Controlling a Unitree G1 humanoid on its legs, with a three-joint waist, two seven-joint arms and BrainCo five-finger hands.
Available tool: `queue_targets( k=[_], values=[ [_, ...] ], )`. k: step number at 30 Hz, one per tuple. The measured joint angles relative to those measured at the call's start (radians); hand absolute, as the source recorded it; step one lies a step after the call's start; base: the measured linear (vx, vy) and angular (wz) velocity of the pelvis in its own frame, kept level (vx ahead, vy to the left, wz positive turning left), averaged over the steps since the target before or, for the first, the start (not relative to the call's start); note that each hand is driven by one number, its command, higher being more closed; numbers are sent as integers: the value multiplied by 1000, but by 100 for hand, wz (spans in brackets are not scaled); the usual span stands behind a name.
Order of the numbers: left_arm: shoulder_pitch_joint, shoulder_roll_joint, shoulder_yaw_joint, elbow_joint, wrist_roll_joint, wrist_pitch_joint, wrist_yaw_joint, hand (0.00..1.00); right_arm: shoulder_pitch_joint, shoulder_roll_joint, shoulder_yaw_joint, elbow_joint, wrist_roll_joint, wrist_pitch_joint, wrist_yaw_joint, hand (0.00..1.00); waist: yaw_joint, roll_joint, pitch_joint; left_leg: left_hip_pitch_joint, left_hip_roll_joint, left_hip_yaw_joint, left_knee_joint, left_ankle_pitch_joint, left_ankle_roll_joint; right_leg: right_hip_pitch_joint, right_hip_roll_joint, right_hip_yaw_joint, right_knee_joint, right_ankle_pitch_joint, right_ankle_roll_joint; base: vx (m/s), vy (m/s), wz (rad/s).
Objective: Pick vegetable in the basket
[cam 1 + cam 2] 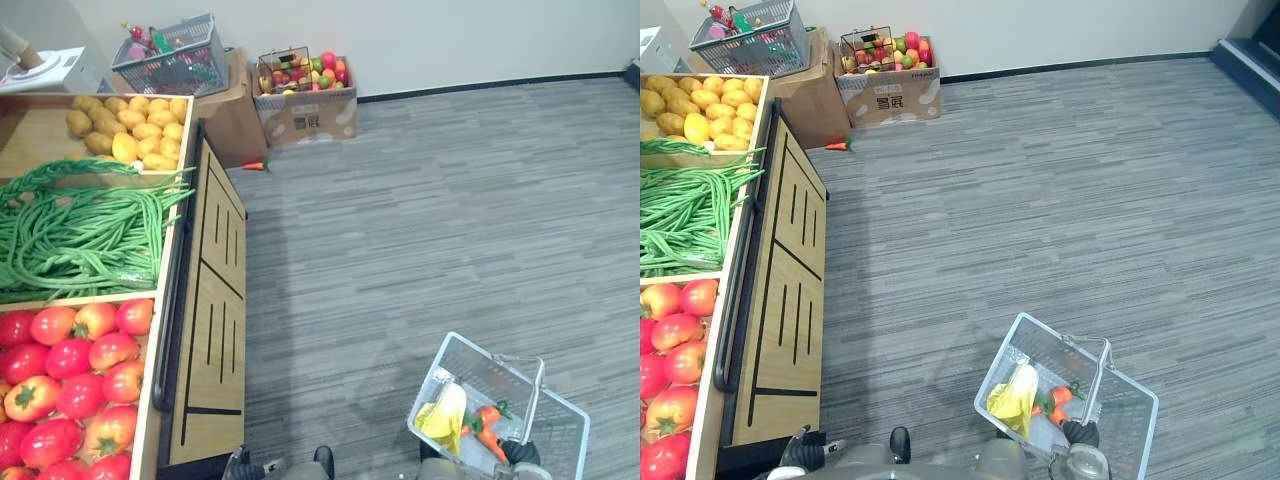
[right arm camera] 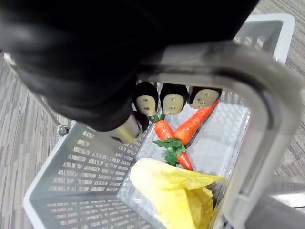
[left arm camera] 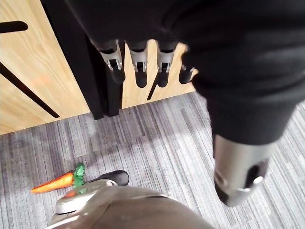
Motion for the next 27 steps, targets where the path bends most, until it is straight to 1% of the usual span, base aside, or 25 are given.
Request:
queue_targets(
  k=[5,9,12,14,16,21,27],
  values=[
    [2,5,15,38,-55,2,-15,0,19,25,-2,7,32,1,1,100,-7,-10,-29,31,15,11,-34,6,-3,6,17,8,-3,0,0,26,-39,-12],
    [2,6,35,72,-120,3,-16,0,26,49,0,21,37,3,8,100,-9,-31,-50,59,19,20,-39,5,-4,41,18,-2,-22,2,3,17,-10,-2],
    [5,6,52,79,-127,8,-18,0,39,52,1,49,39,3,23,100,-7,-40,-73,68,17,2,-46,6,-4,65,15,-19,-41,4,6,-1,-5,16],
    [5,8,53,99,-158,12,-22,0,51,53,2,53,53,5,25,100,-8,-41,-89,68,16,-6,-49,7,-5,76,12,-39,-53,4,6,4,-13,23],
    [4,8,53,106,-160,14,-24,0,57,56,2,53,81,9,31,100,-9,-40,-95,69,16,-27,-51,10,-7,89,13,-56,-60,4,6,8,-24,18],
    [5,6,53,111,-160,15,-25,0,57,58,1,81,133,11,43,100,-7,-35,-103,86,21,-38,-69,19,-13,113,19,-76,-74,4,6,13,-24,11],
    [1,9,51,130,-161,15,-32,0,58,61,-1,99,188,12,42,100,-9,-37,-109,102,22,-59,-89,30,-16,142,20,-101,-88,4,6,9,-18,11]
  ],
)
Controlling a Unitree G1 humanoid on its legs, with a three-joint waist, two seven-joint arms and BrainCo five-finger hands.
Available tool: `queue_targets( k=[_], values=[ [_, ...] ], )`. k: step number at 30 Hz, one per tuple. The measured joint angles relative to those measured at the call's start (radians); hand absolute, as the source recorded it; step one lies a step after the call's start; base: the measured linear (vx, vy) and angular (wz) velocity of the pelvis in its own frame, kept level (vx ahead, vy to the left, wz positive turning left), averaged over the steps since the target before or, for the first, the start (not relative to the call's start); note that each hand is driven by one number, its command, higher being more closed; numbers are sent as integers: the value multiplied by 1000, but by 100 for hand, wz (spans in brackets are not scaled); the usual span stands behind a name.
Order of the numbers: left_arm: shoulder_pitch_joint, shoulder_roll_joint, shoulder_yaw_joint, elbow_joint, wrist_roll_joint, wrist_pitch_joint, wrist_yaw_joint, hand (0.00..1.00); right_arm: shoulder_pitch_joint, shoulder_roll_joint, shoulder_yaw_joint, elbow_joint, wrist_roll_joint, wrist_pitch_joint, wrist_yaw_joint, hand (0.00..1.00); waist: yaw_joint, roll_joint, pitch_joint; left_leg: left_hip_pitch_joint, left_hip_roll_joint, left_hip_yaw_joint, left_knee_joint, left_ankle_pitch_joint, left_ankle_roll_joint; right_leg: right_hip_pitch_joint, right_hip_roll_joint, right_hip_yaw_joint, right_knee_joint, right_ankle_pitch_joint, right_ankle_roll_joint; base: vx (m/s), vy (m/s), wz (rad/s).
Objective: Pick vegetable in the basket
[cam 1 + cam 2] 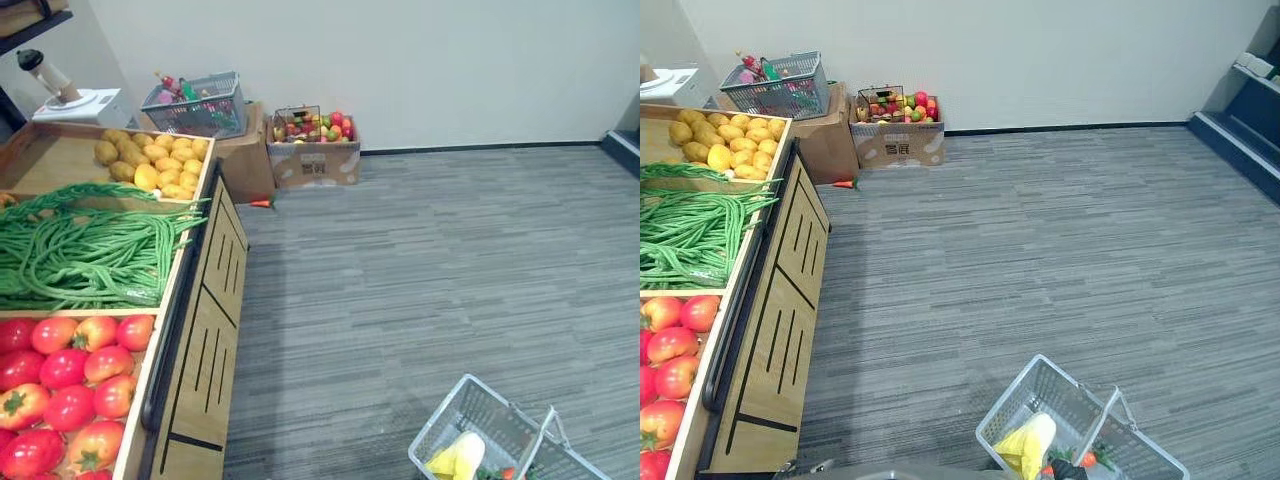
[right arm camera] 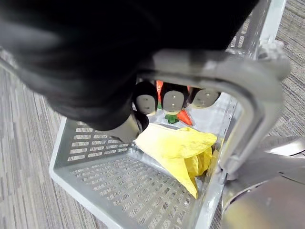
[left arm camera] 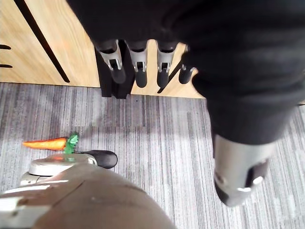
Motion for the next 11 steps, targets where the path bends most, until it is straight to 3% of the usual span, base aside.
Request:
queue_targets(
  k=[11],
  values=[
    [2,8,-22,12,-38,0,-2,0,1,1,4,27,0,2,0,100,-1,-4,-8,21,-1,-24,-2,11,-1,32,-2,-25,2,0,0,-30,-11,5]
  ],
)
